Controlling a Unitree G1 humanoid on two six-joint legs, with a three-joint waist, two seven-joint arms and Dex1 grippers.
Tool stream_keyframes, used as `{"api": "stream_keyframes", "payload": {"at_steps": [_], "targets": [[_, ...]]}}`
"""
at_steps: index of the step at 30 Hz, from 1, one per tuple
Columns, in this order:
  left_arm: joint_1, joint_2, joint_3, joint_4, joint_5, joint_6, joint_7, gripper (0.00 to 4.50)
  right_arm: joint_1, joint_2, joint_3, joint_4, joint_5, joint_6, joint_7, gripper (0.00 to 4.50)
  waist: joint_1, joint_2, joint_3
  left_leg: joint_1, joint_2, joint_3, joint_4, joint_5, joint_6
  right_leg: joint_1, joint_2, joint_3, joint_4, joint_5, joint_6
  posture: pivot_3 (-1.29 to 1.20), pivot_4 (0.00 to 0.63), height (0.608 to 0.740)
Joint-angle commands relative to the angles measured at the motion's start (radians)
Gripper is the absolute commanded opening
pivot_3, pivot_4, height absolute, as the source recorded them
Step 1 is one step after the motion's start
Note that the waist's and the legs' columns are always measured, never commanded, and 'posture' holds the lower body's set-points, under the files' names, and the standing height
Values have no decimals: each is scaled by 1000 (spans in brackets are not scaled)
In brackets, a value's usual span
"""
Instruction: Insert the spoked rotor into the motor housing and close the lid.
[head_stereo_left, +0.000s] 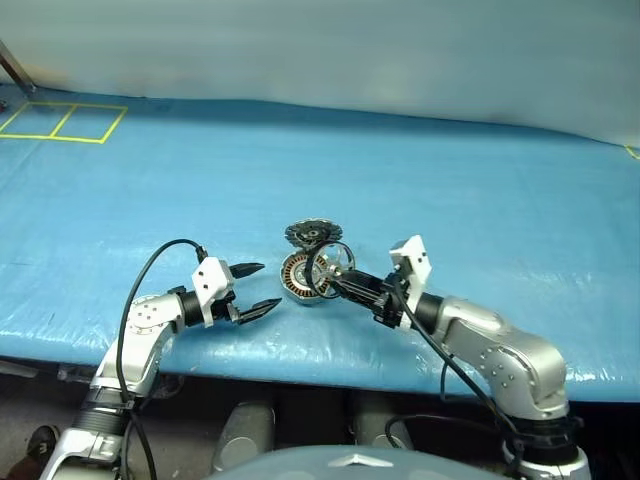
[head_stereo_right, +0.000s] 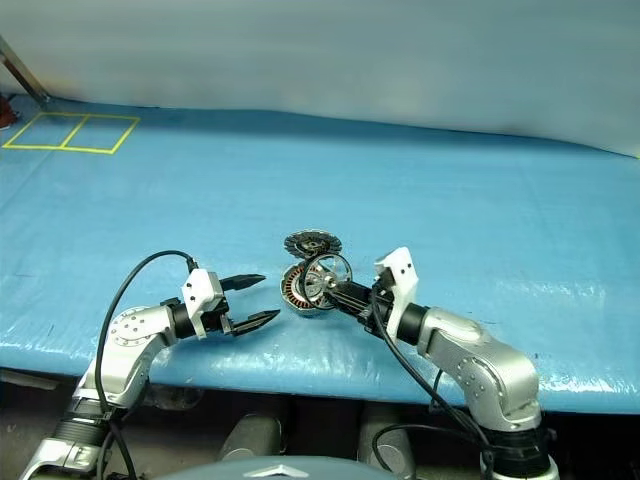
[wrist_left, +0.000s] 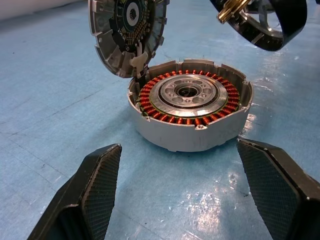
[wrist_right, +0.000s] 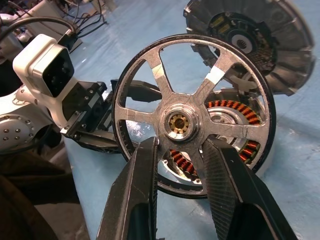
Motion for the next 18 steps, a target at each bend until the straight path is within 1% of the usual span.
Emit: {"api": "stream_keyframes", "payload": {"at_steps": [1,7,18], "targets": [[-9,-3,19,-5,-28,-27,-21,4026,-35,2,22,17,16,-32,29,1082,0,0,0,0,0,0,0,0,0,0,0,0,0,0,0,0,150,740],[-23,-17,12,23,-43,-59,-51,4026,-80,-10,58,79,-6,-45,46,1082,0,0,0,0,0,0,0,0,0,0,0,0,0,0,0,0,150,740],[5,-39,17,37,-36,-106,-42,4026,-137,-19,64,115,-5,-43,39,1082,-3,0,0,0,0,0,0,0,0,0,0,0,0,0,0,0,150,740]]}}
